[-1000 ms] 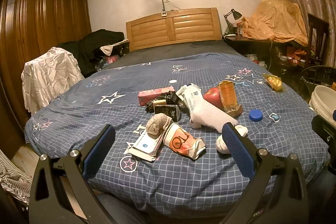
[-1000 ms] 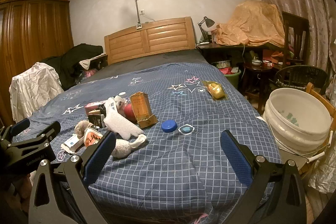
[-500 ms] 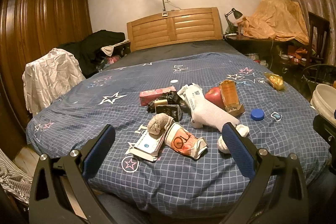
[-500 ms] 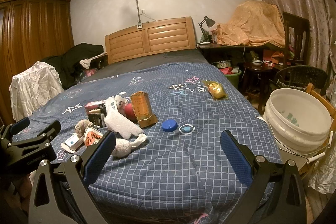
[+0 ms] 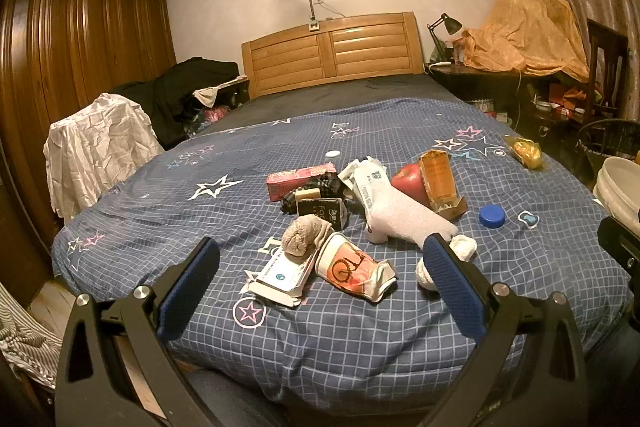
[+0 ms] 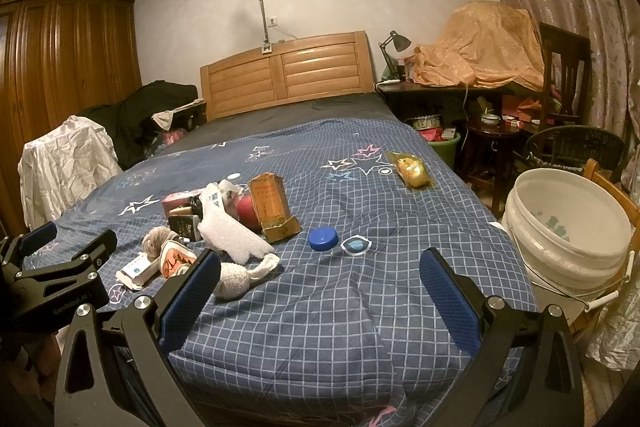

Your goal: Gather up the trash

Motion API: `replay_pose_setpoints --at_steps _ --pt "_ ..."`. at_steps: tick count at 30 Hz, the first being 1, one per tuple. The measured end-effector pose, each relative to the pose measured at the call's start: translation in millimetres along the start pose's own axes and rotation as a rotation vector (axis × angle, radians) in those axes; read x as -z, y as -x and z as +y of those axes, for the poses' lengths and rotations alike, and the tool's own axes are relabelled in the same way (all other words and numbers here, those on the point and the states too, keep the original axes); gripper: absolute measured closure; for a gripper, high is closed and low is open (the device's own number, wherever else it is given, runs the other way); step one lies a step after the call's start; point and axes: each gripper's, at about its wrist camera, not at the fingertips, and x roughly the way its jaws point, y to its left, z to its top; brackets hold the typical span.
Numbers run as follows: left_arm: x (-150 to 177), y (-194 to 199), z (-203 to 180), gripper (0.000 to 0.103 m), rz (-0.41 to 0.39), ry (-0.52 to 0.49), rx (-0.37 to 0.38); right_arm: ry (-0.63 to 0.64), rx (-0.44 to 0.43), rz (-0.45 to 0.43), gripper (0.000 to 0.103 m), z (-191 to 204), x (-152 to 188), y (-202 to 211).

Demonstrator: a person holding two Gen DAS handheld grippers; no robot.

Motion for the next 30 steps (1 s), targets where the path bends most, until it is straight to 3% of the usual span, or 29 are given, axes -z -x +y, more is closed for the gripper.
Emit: replay_pose_setpoints --at_steps 24,30 --pt "2 -1 0 0.005 0.007 0.0 0.002 0.005 -0.004 0.007 0.004 0 4 -2" --pt "12 -18 18 0.005 0.063 0.034 0.013 0.029 -0.019 0.033 0.004 10 12 -13"
